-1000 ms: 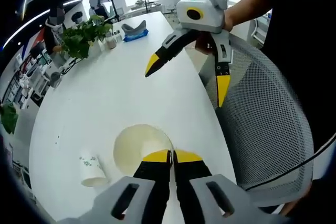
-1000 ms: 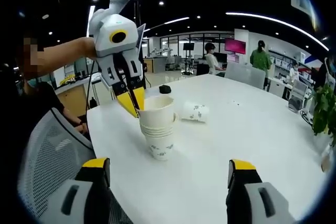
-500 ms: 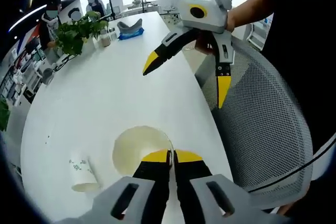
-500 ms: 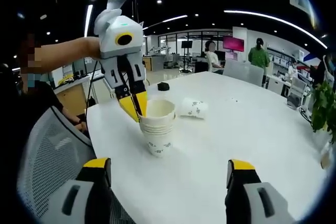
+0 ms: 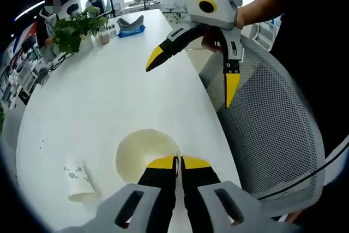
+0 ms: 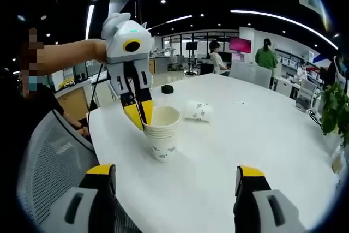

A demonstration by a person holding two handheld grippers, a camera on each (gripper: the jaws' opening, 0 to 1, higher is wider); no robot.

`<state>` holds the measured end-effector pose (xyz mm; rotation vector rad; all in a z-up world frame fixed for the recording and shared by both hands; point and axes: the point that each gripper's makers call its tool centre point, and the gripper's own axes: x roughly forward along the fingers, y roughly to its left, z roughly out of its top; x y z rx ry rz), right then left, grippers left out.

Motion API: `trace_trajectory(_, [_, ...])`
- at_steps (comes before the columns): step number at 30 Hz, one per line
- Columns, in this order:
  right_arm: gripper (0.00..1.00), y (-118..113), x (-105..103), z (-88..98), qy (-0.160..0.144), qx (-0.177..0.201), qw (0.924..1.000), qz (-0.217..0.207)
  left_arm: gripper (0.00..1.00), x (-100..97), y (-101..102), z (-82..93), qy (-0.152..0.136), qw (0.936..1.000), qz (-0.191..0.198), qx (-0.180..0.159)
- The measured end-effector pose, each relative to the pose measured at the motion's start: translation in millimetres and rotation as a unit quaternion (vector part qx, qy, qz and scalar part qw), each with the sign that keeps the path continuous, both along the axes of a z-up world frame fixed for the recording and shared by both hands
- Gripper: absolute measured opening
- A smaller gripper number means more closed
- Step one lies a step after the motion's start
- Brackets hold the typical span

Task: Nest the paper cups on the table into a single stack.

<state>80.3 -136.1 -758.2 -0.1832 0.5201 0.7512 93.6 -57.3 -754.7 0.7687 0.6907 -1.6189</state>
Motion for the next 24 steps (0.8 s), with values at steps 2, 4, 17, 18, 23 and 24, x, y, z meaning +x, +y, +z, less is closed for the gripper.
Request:
trace_trajectory(2, [0.92, -2, 0, -0.8, -0.001, -0.001, 1.0, -0.002, 0.0, -0.9, -1, -1.1, 0.001, 1.0, -0.001, 0.0])
trace_trajectory(4, [0.93, -3, 0, -0.8, -0.001, 0.001, 1.0, -0.005, 0.0, -0.6, -1, -2.0, 0.002, 1.0, -0.001, 0.001])
trace_trajectory(17, [0.93, -5, -2, -1.1, -0.001, 0.007, 0.9999, -0.014, 0.07, 3.6, 2, -4.9, 0.006, 0.9999, 0.014, -0.008])
trace_trajectory(18, [0.93, -6, -2, -0.9, -0.001, 0.007, 0.9999, -0.015, 0.09, 3.0, 2, -2.3, 0.006, 0.9997, 0.018, -0.012])
trace_trajectory(23, [0.93, -7, -1, -1.1, 0.0, 0.01, 0.9998, -0.017, 0.12, 9.1, 3, 5.8, 0.011, 0.9986, 0.037, -0.035])
trace_trajectory(24, [0.93, -7, -1, -1.0, 0.0, 0.01, 0.9998, -0.017, 0.13, 10.2, 4, 7.2, 0.011, 0.9984, 0.041, -0.039])
